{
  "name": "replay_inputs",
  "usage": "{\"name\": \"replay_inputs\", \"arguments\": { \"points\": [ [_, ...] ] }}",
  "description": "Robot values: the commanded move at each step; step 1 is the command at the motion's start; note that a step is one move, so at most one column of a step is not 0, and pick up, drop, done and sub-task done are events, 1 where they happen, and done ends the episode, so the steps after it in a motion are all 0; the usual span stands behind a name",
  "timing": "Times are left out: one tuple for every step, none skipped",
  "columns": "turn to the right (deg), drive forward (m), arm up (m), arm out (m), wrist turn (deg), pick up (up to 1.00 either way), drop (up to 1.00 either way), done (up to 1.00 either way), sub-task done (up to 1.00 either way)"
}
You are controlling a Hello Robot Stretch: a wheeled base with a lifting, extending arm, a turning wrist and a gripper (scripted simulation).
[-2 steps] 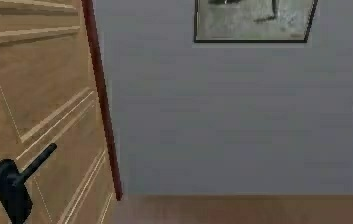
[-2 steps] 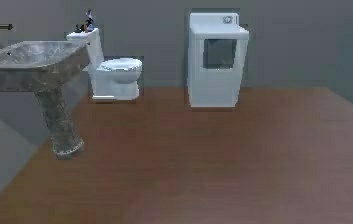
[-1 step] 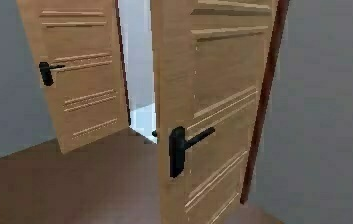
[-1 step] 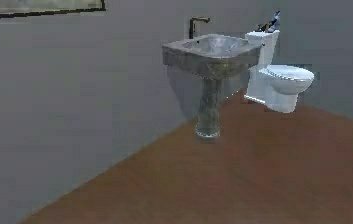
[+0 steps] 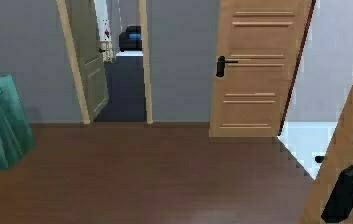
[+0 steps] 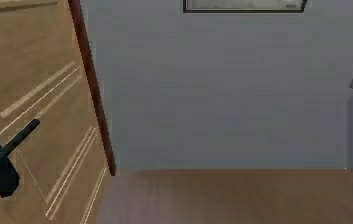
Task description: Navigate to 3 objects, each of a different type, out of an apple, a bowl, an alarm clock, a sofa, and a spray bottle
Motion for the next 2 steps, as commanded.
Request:
{"name": "replay_inputs", "arguments": {
  "points": [
    [-36.0,0.0,0.0,0.0,0.0,0.0,0.0,0.0,0.0],
    [0.0,0.15,0.0,0.0,0.0,0.0,0.0,0.0,0.0]
  ]
}}
